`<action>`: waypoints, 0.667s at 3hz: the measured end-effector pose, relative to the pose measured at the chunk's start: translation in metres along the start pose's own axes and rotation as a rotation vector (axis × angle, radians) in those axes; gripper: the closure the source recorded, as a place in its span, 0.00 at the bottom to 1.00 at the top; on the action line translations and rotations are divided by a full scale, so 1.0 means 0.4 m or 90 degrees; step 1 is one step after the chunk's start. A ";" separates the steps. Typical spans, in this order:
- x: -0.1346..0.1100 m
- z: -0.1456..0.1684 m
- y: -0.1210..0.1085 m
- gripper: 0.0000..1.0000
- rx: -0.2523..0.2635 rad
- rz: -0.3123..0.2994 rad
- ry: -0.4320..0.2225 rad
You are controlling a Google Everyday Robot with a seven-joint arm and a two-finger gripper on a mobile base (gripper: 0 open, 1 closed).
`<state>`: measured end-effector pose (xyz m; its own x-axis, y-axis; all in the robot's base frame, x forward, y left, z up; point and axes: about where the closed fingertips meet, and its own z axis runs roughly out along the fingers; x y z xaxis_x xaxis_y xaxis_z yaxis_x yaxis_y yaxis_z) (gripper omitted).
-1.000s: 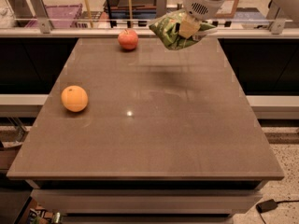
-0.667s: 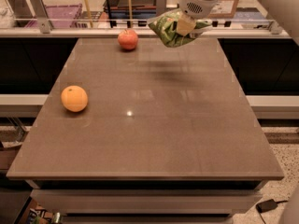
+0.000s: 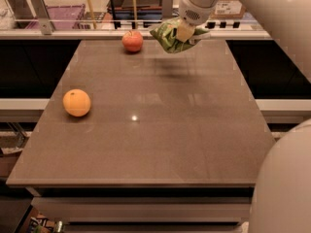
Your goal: Move green jalapeno chip bag near apple
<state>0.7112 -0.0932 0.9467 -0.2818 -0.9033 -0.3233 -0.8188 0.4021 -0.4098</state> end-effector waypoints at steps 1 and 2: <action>-0.010 0.051 0.014 1.00 -0.021 -0.004 0.001; -0.020 0.086 0.011 1.00 -0.030 -0.006 0.000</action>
Offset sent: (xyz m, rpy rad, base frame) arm 0.0276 0.0193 -0.0365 0.0159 0.0498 0.0311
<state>0.7269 -0.0790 0.9183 -0.2737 -0.9072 -0.3195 -0.8442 0.3858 -0.3722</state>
